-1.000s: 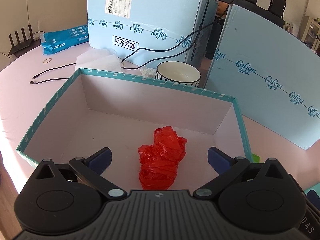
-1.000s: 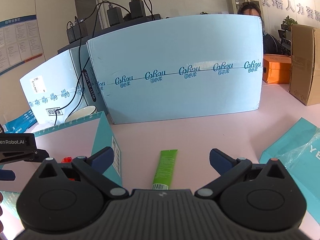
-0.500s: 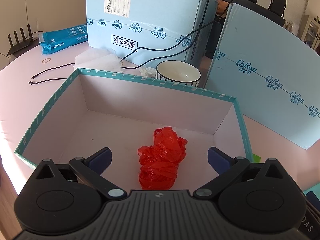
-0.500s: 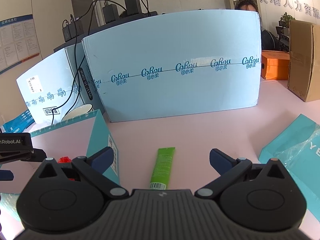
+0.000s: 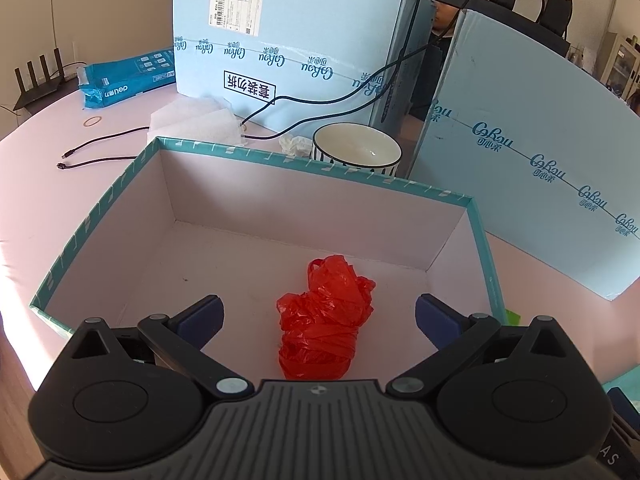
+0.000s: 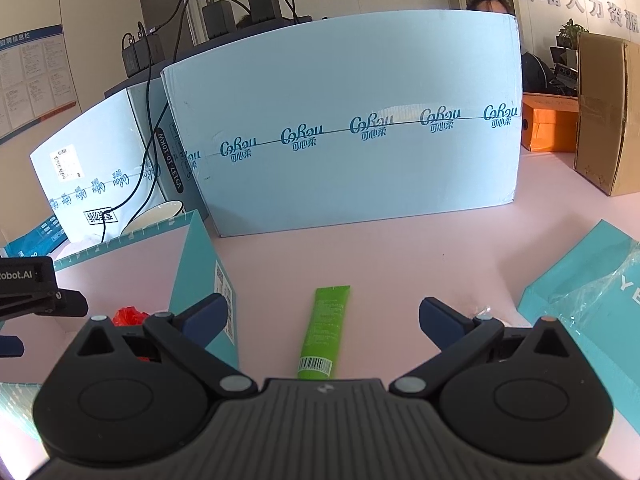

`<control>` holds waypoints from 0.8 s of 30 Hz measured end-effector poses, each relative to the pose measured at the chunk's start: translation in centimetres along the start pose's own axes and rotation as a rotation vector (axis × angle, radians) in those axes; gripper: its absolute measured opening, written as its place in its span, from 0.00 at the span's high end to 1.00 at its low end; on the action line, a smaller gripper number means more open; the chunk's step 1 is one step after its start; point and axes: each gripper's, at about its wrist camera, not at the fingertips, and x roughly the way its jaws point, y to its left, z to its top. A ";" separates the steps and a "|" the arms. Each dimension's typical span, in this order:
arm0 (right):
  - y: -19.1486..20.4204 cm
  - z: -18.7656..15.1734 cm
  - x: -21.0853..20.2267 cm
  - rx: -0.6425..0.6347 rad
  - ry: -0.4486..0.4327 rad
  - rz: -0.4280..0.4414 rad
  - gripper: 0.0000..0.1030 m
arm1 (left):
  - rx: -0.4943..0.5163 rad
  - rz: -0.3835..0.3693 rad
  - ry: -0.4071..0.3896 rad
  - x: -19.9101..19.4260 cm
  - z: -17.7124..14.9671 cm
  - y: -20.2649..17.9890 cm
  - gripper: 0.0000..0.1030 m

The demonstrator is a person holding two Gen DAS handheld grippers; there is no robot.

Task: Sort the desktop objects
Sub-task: 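Move the open right tool over the table toward the green tube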

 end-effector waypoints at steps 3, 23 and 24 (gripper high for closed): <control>0.0 0.0 0.0 0.000 -0.001 -0.003 0.00 | 0.001 0.000 -0.002 -0.1 0.0 0.0 0.01; -1.2 -0.3 0.0 0.019 0.012 -0.021 0.00 | 0.006 -0.006 -0.005 -0.3 -0.3 -0.6 0.01; -1.3 -0.3 -0.1 0.019 0.012 -0.022 0.00 | 0.006 -0.006 -0.006 -0.4 -0.4 -0.6 0.01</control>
